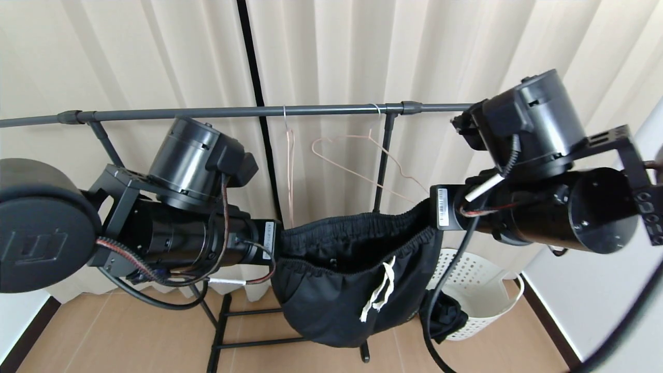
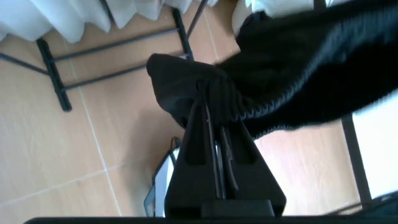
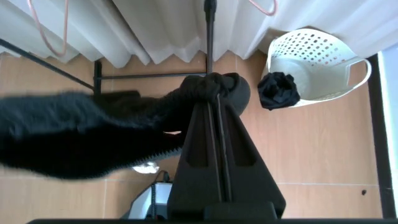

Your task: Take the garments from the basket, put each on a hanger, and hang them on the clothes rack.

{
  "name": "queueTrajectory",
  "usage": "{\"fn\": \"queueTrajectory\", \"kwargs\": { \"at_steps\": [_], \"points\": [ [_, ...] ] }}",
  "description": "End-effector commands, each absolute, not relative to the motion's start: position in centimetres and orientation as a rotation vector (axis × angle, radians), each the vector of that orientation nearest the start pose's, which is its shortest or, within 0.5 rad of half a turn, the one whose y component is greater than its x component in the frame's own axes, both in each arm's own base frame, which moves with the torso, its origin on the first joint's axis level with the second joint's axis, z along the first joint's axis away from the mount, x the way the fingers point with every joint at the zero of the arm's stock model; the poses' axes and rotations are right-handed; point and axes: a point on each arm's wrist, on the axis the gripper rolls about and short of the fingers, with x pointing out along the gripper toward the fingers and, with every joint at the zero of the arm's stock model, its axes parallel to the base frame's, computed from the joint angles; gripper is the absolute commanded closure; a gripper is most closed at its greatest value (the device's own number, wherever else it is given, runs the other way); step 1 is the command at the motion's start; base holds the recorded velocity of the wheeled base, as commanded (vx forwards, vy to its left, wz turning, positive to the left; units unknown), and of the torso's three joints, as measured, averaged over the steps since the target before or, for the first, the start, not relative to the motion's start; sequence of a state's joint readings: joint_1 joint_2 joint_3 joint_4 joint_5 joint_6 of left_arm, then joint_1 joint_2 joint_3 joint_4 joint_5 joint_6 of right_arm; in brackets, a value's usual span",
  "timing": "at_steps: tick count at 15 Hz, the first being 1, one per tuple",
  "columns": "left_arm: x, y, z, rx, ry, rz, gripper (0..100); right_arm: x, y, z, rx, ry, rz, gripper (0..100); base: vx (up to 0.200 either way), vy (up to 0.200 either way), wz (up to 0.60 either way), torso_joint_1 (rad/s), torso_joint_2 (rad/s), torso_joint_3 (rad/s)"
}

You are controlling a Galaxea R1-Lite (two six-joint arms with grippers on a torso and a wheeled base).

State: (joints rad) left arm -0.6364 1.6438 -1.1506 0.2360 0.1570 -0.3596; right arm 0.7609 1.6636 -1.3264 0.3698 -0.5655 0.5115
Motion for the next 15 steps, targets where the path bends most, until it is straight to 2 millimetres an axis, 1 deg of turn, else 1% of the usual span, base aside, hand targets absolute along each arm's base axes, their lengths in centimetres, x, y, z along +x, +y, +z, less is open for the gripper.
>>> {"fn": "queueTrajectory", "kwargs": {
  "at_steps": [1,2,5,9,11,12,13,14,15],
  "points": [
    [24.5,-17.4,21.8,-0.063,0.727,-0.326,100,18.8,17.8,25.3,0.052,0.565,0.068,100,0.0,0.0,0.0,0.0,0.0,0.0],
    [24.8,-17.7,22.4,-0.07,0.705,-0.335,100,17.6,17.5,24.8,0.02,0.571,0.074,100,0.0,0.0,0.0,0.0,0.0,0.0],
    [24.8,-17.8,23.2,-0.065,0.677,-0.352,100,15.9,16.6,24.0,-0.048,0.574,0.083,100,0.0,0.0,0.0,0.0,0.0,0.0],
    [24.1,-18.6,23.5,-0.051,0.665,-0.388,100,15.3,16.2,22.7,-0.102,0.605,0.086,100,0.0,0.0,0.0,0.0,0.0,0.0],
    [24.1,-18.8,24.0,-0.047,0.647,-0.401,100,15.3,16.1,22.3,-0.127,0.615,0.086,100,0.0,0.0,0.0,0.0,0.0,0.0],
    [24.2,-19.0,24.7,-0.032,0.62,-0.416,100,15.1,16.0,21.8,-0.152,0.629,0.091,100,0.0,0.0,0.0,0.0,0.0,0.0],
    [24.3,-19.1,25.2,-0.034,0.604,-0.422,100,15.0,15.8,21.5,-0.172,0.636,0.097,0,0.0,0.0,0.0,0.0,0.0,0.0],
    [24.3,-19.4,25.4,-0.037,0.594,-0.431,100,15.0,15.8,21.3,-0.177,0.638,0.099,0,0.0,0.0,0.0,0.0,0.0,0.0],
    [24.6,-19.9,25.8,-0.041,0.581,-0.439,100,14.7,15.6,20.3,-0.218,0.67,0.108,0,0.0,0.0,0.0,0.0,0.0,0.0]
  ]
}}
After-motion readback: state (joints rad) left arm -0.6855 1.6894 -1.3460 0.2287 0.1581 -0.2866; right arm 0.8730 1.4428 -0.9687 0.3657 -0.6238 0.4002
